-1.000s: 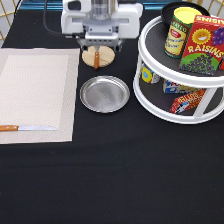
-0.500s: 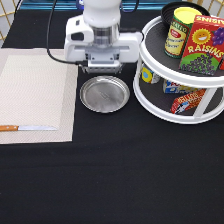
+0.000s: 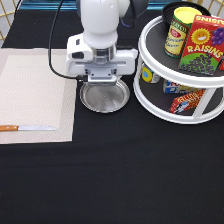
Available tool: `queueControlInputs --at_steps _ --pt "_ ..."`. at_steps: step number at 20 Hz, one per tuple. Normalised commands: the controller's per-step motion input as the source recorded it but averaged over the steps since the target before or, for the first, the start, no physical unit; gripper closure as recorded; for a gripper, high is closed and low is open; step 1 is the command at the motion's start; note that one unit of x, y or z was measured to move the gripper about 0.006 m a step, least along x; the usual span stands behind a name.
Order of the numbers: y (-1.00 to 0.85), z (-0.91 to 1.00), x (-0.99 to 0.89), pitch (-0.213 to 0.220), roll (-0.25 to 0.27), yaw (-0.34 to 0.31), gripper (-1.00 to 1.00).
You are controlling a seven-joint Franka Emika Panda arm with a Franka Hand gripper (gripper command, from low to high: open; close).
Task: Arrange plate and fork
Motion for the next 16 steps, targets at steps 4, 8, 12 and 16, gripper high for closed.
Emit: queueControlInputs --at_steps 4,8,12,16 --pt "-0.12 -0.18 0.32 0.092 0.100 0.018 -1.00" --pt "-0.06 -0.07 0.42 0.100 0.089 0.026 -1.00" --pt "-0.11 -0.02 0.51 0.099 0.099 0.042 -1.00" --pt "-0.28 -0.05 0.43 0.102 0.128 0.038 -1.00"
